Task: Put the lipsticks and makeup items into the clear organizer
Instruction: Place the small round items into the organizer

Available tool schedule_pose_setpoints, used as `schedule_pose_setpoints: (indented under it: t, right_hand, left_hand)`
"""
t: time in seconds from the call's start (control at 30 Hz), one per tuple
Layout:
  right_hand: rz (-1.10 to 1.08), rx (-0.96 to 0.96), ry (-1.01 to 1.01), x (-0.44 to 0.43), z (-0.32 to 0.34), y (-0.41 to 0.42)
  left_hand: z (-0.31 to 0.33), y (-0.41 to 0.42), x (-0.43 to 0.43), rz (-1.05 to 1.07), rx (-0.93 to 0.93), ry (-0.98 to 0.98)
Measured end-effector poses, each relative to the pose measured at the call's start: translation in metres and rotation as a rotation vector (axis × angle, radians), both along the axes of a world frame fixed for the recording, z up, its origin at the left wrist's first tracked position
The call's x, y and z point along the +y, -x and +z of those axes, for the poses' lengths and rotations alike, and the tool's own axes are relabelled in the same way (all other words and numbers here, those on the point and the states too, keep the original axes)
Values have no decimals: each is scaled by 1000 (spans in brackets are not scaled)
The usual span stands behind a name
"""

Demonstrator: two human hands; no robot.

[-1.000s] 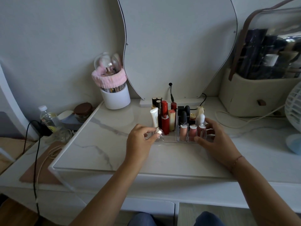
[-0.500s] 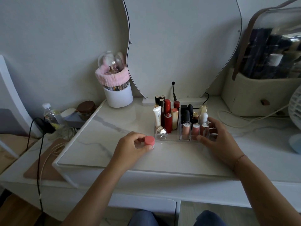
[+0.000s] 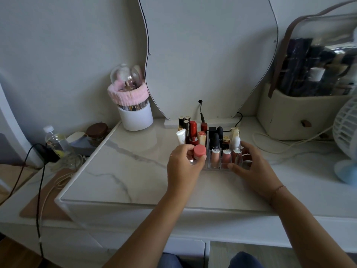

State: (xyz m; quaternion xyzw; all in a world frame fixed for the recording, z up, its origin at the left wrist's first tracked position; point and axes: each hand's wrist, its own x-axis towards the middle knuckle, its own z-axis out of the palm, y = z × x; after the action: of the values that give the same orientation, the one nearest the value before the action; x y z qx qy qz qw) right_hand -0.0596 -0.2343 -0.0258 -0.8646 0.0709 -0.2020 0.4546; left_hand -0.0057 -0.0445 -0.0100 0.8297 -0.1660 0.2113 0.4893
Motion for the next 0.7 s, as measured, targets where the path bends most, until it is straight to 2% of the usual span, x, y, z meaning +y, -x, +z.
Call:
schedule_pose_setpoints:
  t: [0.47, 0.7]
  right_hand:
    - [5, -20, 11, 0, 0, 0]
    - [-13, 19, 29, 0, 2, 2]
  left_hand:
    - [-8, -1, -5, 133, -43, -304]
    - [-9, 3, 9, 157, -77, -236]
